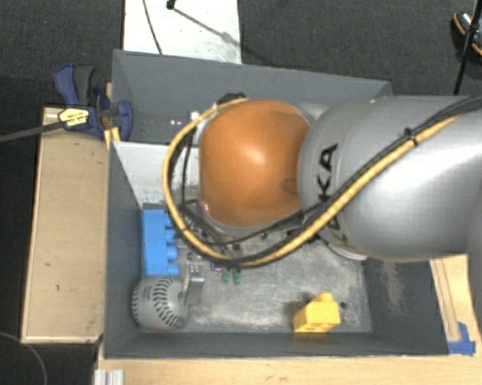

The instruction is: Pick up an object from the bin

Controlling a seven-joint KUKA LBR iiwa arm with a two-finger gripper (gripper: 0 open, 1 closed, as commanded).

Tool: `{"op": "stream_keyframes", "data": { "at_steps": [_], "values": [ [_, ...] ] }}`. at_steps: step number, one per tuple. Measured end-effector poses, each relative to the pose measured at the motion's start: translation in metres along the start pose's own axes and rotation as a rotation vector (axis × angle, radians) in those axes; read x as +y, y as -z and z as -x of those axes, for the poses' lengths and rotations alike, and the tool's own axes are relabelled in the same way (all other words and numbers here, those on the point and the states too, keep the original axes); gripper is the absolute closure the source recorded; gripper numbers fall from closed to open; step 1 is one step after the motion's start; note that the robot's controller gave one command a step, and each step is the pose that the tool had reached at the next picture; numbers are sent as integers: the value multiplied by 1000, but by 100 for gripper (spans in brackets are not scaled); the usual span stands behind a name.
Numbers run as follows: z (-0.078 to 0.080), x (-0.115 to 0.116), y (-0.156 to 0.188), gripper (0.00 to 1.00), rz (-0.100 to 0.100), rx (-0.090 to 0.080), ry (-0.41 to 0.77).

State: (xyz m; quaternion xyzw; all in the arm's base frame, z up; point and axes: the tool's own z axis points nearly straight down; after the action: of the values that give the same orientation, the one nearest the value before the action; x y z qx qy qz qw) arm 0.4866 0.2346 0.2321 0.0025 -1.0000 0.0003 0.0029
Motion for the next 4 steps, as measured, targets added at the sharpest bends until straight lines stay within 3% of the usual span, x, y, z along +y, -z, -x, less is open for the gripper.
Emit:
{"op": "stream_keyframes", "data": {
  "at_steps": [1, 2, 3, 4],
  "values": [
    [2, -2, 5, 0, 2, -8, -7],
    [12, 6, -75, 0, 4, -11, -100],
    [18, 5, -99, 0, 1, -2, -184],
    [15, 20, -86, 0, 4, -9, -346]
  ]
}}
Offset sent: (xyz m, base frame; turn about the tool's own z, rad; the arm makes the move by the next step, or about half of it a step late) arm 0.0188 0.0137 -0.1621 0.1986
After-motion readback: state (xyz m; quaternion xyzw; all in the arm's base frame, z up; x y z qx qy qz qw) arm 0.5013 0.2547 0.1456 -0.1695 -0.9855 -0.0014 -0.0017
